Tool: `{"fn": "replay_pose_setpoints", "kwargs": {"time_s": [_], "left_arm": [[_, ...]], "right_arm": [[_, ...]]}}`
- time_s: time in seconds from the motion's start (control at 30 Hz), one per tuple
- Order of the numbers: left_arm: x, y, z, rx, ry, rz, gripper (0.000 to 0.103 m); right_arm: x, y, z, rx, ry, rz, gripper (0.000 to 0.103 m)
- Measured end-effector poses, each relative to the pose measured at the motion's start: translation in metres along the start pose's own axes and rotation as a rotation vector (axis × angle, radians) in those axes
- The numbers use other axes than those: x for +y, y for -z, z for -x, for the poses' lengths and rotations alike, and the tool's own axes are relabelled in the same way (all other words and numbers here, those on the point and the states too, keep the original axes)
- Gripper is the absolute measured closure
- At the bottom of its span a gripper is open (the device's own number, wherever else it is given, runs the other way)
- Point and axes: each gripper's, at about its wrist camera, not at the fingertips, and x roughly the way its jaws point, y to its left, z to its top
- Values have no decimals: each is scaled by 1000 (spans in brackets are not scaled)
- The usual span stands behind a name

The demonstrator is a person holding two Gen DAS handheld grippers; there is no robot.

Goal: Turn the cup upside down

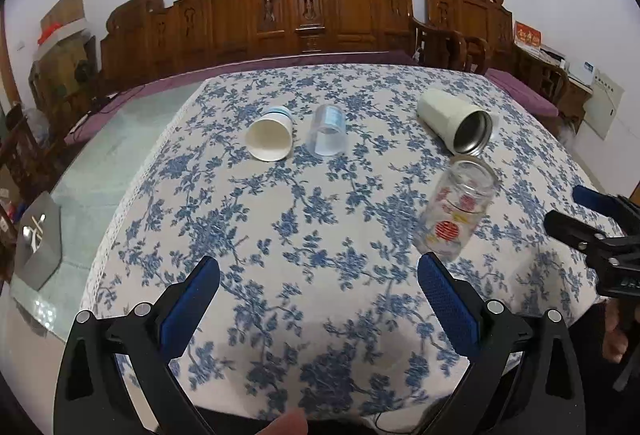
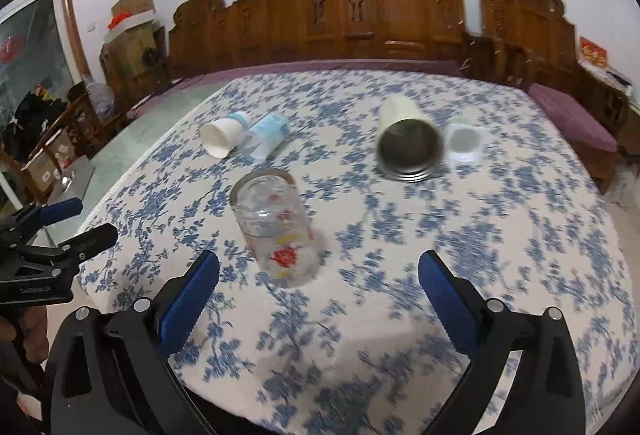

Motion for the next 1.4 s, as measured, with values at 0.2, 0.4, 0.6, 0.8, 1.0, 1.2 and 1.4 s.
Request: {"fn": "replay_pose_setpoints", "kwargs": {"time_s": [0.2,0.4,0.6,0.8,1.0,1.2,1.4], "left_arm": [[-12,9,14,3,18,49,8],[-26,17,30,4,19,38,8],[-36,26,47,3,30,48,8],[-43,24,74,-62,23,29,8],[-47,15,115,-169,18,23,8],[-48,11,146,-249,20,36,8],[-49,11,158,-284,12,40,8]], "right_arm": [[-12,13,38,-47,17,-26,3],[-9,21,58,-82,55,-7,3],[-10,31,68,-92,76,-8,3],[-12,31,97,-160,66,-37,3],[-2,25,143,-280,64,-29,3],[10,20,175,-360,67,-3,3],[15,19,183,-381,77,7,3]]}}
